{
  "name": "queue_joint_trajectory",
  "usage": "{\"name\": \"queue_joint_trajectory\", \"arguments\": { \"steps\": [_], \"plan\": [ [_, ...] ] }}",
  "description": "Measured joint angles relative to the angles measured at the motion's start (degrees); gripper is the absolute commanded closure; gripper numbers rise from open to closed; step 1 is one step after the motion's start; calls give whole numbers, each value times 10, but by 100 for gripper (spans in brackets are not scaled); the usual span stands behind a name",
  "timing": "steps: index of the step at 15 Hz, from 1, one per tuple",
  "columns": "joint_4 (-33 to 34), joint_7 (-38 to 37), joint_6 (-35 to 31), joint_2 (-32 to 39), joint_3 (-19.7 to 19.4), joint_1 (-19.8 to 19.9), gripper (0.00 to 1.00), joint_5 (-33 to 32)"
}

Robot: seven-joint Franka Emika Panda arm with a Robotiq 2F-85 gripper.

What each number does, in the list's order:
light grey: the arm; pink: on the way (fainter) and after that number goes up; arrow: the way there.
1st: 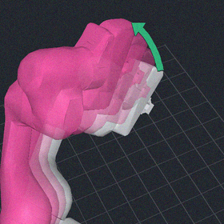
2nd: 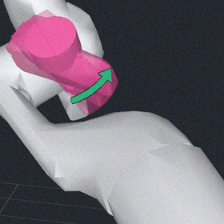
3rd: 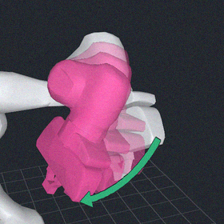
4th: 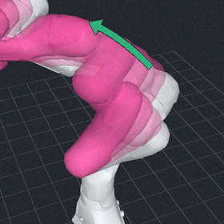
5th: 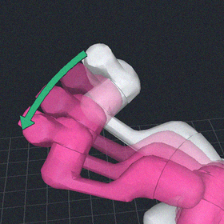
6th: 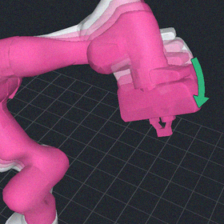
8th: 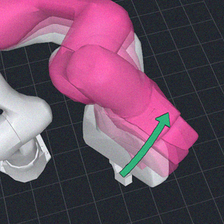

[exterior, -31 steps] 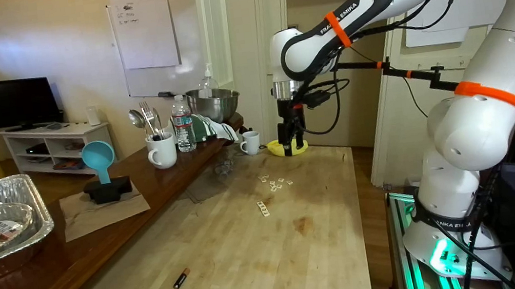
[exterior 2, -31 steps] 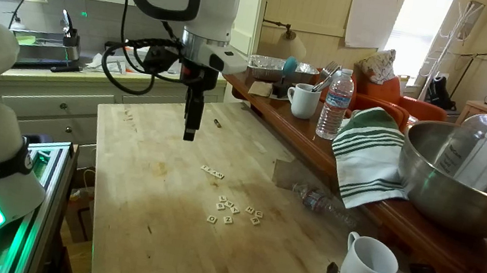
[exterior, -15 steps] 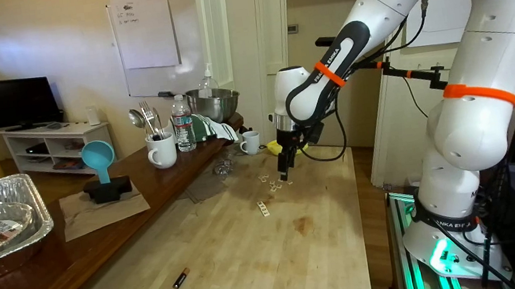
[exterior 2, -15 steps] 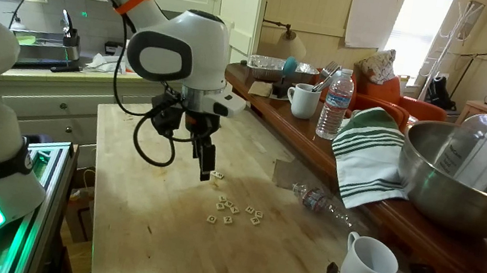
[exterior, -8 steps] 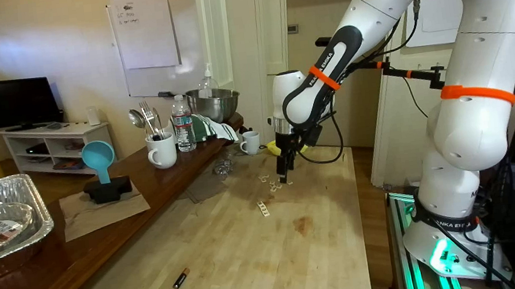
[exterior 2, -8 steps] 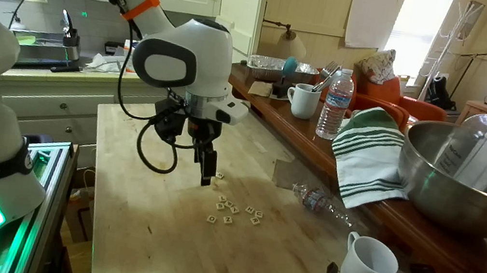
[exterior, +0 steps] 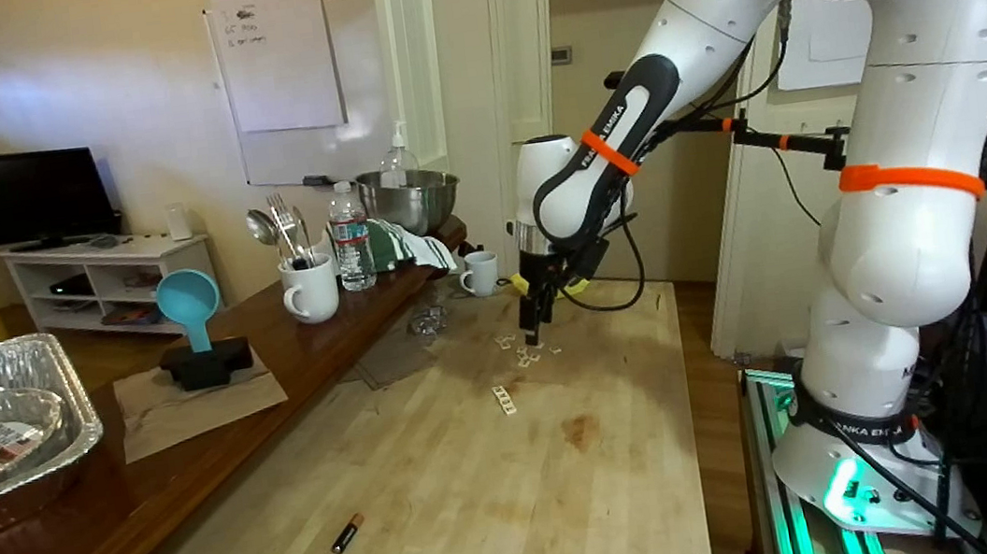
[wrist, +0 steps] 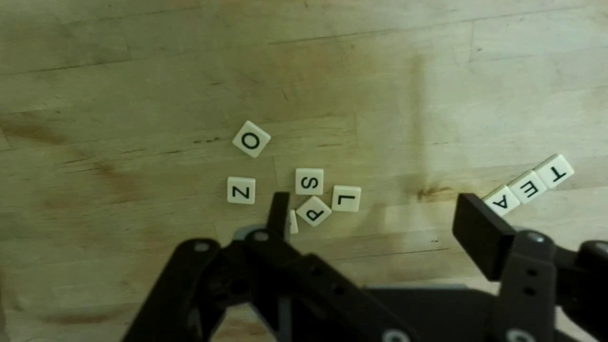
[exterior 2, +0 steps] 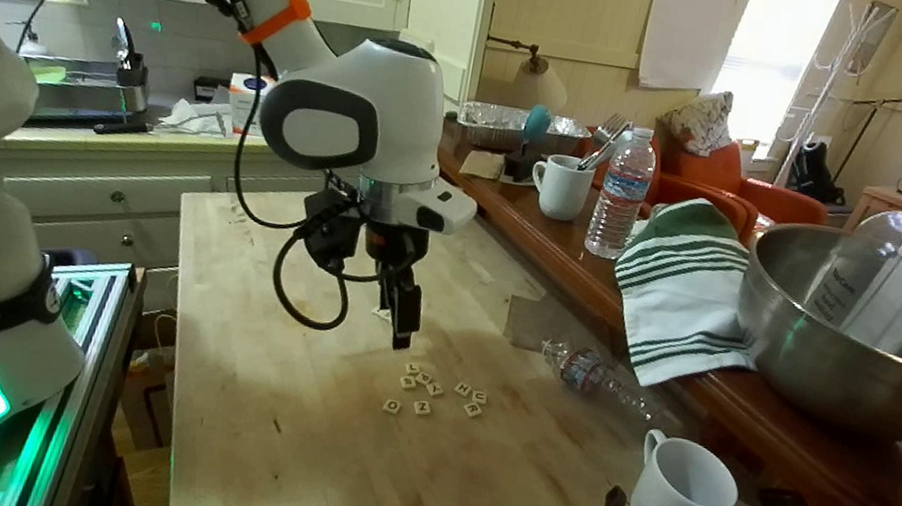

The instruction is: Put an item on the table next to the aligned items

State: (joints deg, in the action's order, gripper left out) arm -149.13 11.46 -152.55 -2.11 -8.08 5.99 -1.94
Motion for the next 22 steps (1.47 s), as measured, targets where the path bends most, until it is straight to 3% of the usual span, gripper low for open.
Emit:
{"name": "queue_joint_trajectory", "arguments": {
  "steps": [5,8,22],
  "plan": [
    [9,0,-42,44,0,1,82,2],
    [12,0,-71,64,0,4,100,2],
    [21,-22,-99,102,-6,20,100,0]
  ]
}}
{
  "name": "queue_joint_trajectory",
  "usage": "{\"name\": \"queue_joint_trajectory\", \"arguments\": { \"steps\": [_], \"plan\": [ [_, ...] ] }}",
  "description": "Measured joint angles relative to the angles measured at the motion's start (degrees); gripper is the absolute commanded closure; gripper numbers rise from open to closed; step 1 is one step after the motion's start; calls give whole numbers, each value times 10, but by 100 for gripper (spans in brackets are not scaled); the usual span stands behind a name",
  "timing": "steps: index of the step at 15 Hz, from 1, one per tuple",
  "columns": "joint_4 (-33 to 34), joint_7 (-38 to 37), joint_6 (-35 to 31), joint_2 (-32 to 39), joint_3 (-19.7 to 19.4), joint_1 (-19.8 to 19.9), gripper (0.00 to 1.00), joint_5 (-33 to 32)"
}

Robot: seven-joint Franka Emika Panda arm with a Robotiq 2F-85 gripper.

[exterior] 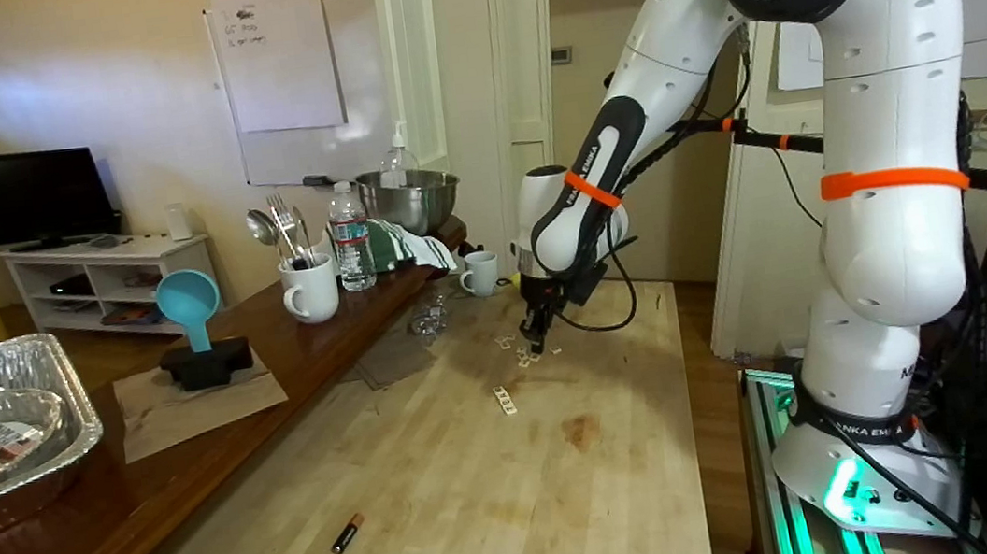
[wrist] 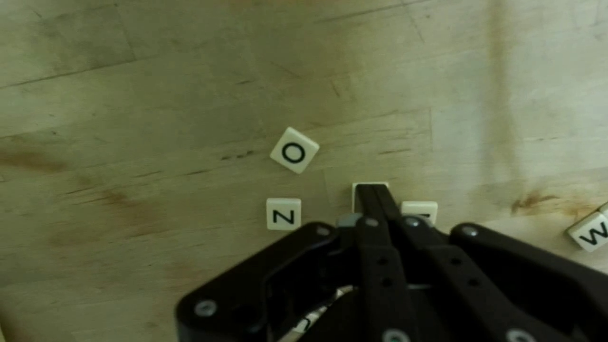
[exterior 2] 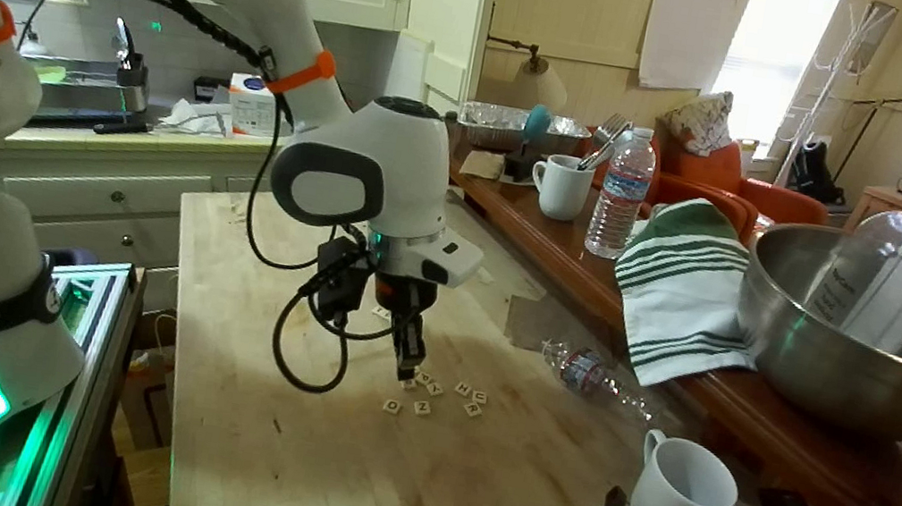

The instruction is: Put an item on the table next to the aligned items

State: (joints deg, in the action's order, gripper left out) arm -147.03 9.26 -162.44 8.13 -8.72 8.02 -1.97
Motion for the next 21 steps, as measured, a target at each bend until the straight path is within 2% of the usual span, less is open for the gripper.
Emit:
{"name": "queue_joint_trajectory", "arguments": {
  "steps": [5,11,21],
  "plan": [
    [0,1,-29,17,6,7,100,9],
    [1,25,-31,19,17,13,100,10],
    [-9,236,-31,12,65,48,100,11]
  ]
}}
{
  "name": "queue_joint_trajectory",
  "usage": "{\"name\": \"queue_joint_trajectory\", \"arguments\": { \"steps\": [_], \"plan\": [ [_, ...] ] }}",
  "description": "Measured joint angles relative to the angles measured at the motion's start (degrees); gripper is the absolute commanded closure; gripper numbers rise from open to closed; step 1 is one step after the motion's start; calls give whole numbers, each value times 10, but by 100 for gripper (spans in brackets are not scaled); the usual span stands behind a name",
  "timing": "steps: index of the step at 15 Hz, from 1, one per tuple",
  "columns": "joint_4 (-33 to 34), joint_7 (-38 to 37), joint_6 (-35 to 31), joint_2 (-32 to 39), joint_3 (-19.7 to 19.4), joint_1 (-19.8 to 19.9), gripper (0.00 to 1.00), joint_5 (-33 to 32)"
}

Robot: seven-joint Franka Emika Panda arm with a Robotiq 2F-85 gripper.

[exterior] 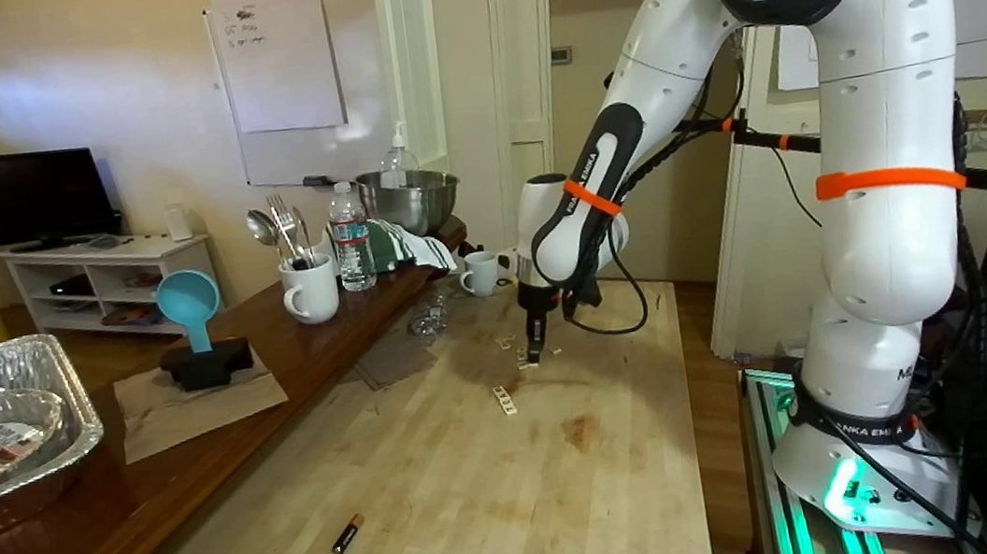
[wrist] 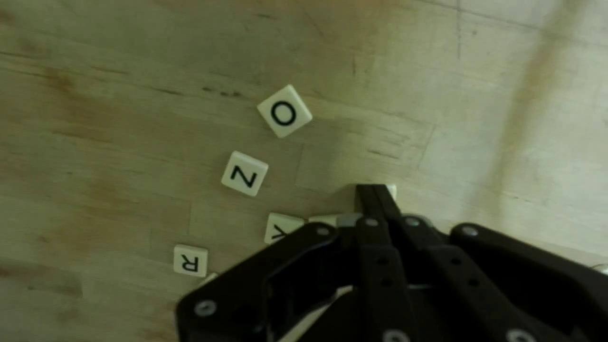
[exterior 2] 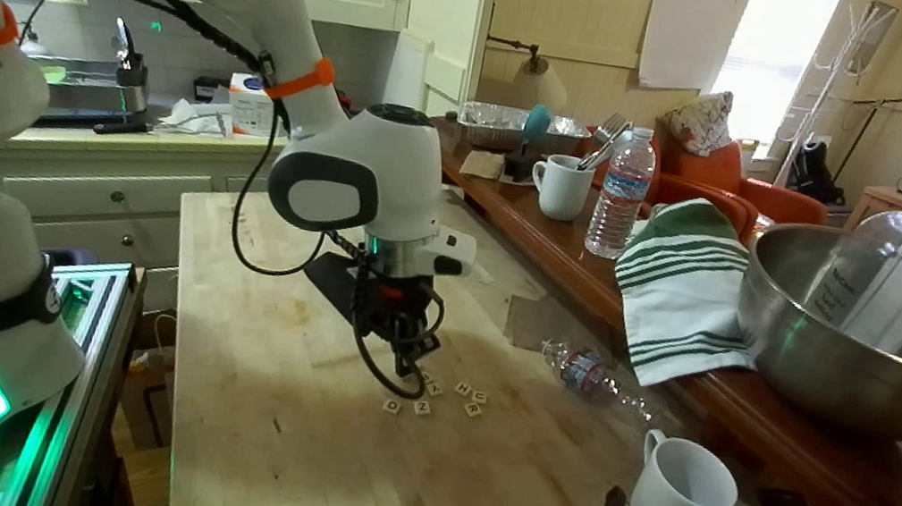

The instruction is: Put an item on the table next to the aligned items

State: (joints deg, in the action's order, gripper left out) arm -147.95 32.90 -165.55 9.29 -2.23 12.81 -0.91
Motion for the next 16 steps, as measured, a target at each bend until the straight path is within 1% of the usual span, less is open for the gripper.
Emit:
{"name": "queue_joint_trajectory", "arguments": {
  "steps": [4,8,13,16],
  "plan": [
    [-11,84,2,-8,10,6,100,0],
    [-20,152,3,-15,15,5,100,0],
    [-24,215,3,-18,22,-2,100,-4],
    [-24,230,3,-18,24,-9,100,-5]
  ]
}}
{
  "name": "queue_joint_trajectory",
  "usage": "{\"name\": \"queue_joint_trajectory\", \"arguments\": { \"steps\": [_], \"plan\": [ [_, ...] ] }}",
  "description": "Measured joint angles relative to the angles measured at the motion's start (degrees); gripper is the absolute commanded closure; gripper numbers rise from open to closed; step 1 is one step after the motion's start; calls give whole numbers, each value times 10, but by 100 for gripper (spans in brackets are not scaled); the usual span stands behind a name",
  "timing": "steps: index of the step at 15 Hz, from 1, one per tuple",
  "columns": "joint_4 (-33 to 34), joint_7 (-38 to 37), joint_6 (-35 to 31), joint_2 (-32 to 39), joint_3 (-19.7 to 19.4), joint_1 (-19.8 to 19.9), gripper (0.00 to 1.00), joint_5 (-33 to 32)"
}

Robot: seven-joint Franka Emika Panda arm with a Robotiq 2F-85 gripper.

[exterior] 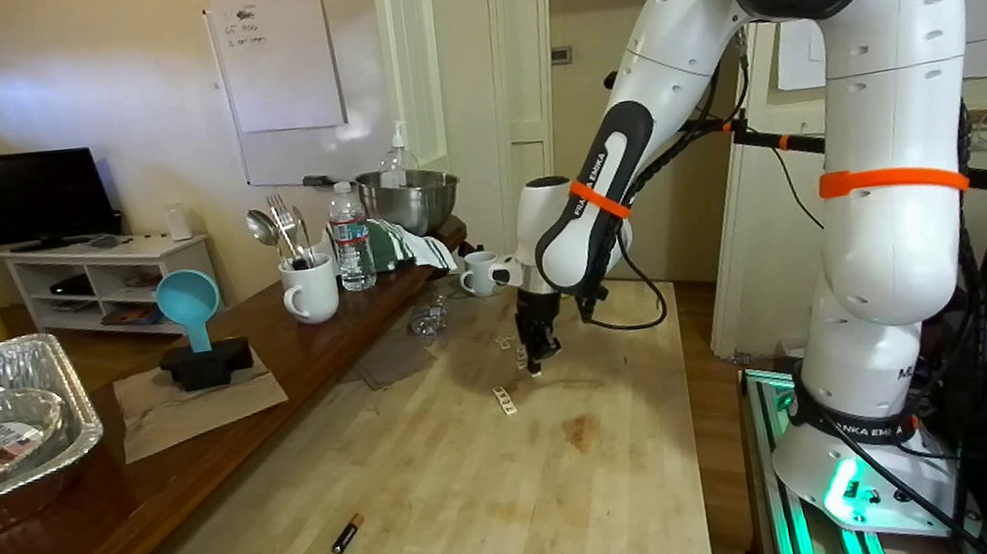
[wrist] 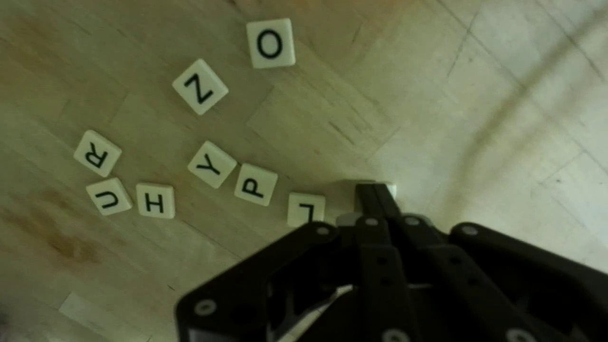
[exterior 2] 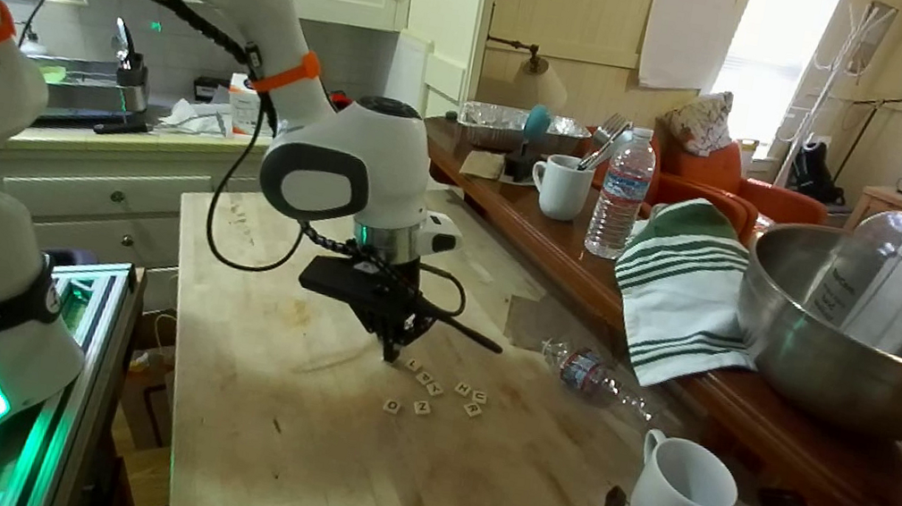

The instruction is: Put an item on the table next to the aligned items

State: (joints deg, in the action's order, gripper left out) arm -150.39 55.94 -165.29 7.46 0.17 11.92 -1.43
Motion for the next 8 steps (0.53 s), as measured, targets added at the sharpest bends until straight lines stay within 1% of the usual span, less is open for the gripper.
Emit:
{"name": "queue_joint_trajectory", "arguments": {
  "steps": [5,8],
  "plan": [
    [-7,0,15,-19,15,-8,100,29],
    [-13,-16,37,-45,11,-13,100,33]
  ]
}}
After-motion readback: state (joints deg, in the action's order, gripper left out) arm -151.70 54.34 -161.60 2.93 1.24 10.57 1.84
